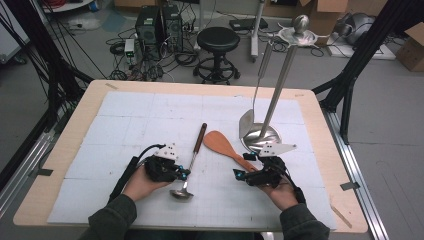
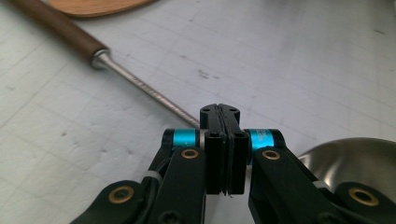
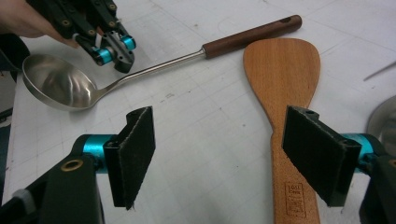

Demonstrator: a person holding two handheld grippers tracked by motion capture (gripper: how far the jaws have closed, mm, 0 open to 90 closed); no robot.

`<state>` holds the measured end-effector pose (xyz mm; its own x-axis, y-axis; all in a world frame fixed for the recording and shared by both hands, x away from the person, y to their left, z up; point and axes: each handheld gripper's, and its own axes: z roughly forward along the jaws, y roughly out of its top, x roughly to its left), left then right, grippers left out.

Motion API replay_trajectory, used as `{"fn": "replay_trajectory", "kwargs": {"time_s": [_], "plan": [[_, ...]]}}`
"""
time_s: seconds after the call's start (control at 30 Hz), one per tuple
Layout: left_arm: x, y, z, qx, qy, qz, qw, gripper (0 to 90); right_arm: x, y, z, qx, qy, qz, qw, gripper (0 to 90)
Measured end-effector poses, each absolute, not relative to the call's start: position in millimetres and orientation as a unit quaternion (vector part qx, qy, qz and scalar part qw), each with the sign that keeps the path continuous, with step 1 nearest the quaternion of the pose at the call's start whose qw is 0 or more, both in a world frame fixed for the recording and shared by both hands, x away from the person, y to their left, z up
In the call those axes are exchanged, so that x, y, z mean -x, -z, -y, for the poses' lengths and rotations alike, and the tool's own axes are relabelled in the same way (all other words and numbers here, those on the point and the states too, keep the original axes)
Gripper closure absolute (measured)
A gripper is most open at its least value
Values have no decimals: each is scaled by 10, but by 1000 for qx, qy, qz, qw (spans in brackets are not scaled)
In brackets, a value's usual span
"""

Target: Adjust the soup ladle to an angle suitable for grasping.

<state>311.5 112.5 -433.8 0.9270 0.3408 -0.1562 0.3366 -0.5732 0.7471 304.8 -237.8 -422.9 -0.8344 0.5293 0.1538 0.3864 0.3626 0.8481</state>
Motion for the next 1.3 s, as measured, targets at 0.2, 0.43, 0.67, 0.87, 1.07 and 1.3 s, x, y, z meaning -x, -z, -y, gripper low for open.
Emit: {"fn": "replay_trajectory", "kwargs": {"time_s": [0.2,0.43,0.67,0.87,1.07,1.3], "plan": [[-3005,4301,-1111,-896,12,-157,415,881,-3044,4228,2375,-278,-490,-823,74,248],[-2909,4204,-1169,-892,12,-148,426,883,-3043,4231,2373,-276,-491,-823,74,248],[-2794,4112,-1240,-888,17,-138,439,886,-3043,4235,2370,-278,-490,-823,73,248],[-2733,4091,-1273,-889,29,-129,438,887,-3038,4240,2360,-278,-488,-824,72,248],[-2727,4115,-1321,-884,47,-134,445,887,-3037,4243,2356,-279,-487,-825,71,248],[-2726,4125,-1370,-883,56,-137,445,892,-3041,4254,2344,-276,-486,-826,71,248]]}}
